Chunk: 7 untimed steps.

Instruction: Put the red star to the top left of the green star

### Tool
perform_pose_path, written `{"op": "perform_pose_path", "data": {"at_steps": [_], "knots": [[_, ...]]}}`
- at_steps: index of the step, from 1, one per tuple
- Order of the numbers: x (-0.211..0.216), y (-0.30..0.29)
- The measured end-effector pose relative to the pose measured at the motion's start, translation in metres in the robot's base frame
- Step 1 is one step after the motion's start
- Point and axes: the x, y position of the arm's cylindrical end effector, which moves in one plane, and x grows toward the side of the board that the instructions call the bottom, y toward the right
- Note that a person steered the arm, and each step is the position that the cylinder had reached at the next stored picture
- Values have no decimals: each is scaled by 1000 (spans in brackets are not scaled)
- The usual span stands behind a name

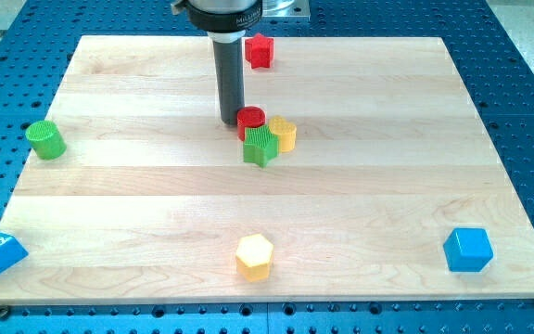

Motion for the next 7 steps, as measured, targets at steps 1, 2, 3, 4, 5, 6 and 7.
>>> {"op": "perform_pose_path", "data": {"at_steps": [1,2,3,4,5,6,7], "knots": [[6,1],[6,-2],[-5,26],[-29,93],[-63,127],[-88,130],[-110,130]]}}
